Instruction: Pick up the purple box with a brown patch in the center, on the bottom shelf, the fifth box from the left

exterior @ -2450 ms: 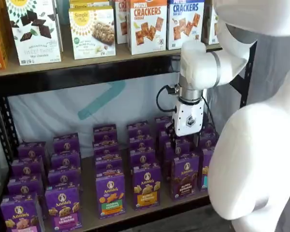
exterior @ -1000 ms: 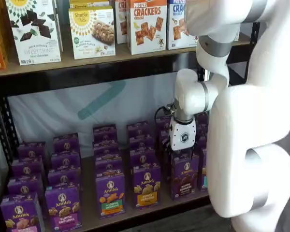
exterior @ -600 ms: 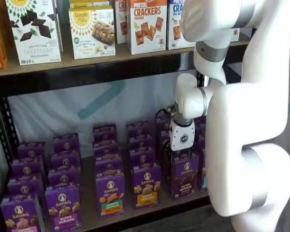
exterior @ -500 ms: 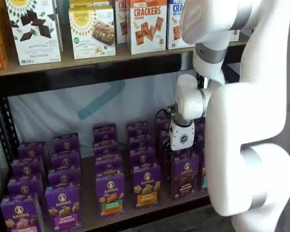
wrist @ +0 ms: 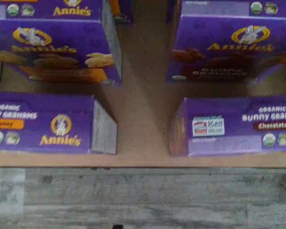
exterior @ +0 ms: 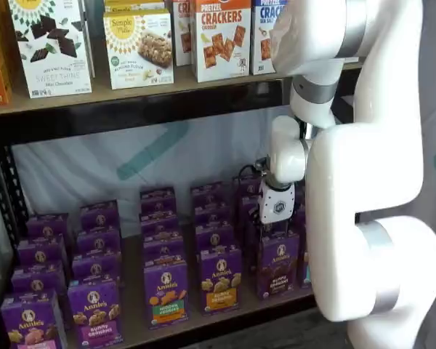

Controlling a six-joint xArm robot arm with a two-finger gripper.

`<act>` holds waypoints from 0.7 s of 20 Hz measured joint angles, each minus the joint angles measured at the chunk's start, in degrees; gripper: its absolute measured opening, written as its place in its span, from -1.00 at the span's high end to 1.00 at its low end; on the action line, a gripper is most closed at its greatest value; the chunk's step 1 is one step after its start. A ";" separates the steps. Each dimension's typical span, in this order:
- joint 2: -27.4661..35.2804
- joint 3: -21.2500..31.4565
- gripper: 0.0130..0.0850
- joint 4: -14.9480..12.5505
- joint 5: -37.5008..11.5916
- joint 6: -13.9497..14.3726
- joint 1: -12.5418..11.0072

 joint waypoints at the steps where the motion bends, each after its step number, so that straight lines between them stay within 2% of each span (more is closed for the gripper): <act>1: 0.73 -0.79 -1.00 0.15 0.02 -0.35 -0.21; 7: 5.85 -6.45 -1.00 4.97 0.12 -5.58 -0.74; 14: 9.87 -11.52 -1.00 4.89 1.06 -5.97 -1.25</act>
